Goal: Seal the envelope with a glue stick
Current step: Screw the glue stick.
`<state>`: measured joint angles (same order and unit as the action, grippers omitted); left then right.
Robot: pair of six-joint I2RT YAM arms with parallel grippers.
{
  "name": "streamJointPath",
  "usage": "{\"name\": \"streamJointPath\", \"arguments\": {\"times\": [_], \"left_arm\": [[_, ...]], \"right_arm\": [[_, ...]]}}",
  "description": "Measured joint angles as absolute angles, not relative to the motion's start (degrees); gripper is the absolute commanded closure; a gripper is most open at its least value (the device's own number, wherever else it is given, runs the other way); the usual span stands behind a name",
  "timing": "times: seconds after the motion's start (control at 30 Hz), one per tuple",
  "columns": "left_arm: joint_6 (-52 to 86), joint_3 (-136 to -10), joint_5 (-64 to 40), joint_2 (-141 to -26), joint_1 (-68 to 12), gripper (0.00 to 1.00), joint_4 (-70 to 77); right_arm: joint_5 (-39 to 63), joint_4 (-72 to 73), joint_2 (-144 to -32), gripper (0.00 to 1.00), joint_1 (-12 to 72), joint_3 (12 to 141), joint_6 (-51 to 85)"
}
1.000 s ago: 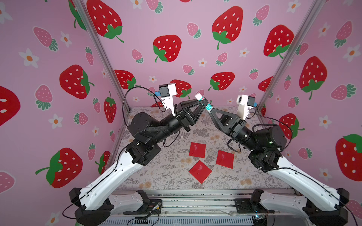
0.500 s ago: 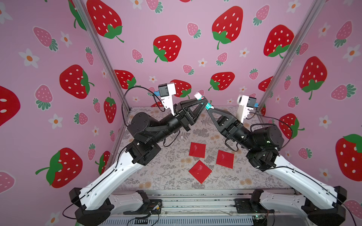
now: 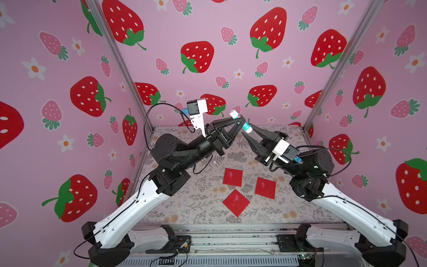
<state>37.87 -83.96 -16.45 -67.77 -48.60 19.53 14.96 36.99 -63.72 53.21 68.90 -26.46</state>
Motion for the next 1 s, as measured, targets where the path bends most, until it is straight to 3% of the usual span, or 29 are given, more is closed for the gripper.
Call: {"name": "streamJointPath", "arguments": {"times": [0.13, 0.33, 1.0], "left_arm": [[38.6, -83.8, -16.4, -68.2, -48.6, 1.0, 19.5], [39.2, -83.7, -15.8, -68.4, -48.5, 1.0, 19.5], [39.2, -83.0, -13.6, -67.7, -48.4, 1.0, 19.4]], "right_arm": [[14.3, 38.1, -65.0, 0.63, 53.3, 69.0, -32.6], [12.4, 38.8, -66.8, 0.67, 53.3, 70.3, -36.3], [13.2, 39.7, -68.1, 0.64, 53.3, 71.2, -38.5]]}}
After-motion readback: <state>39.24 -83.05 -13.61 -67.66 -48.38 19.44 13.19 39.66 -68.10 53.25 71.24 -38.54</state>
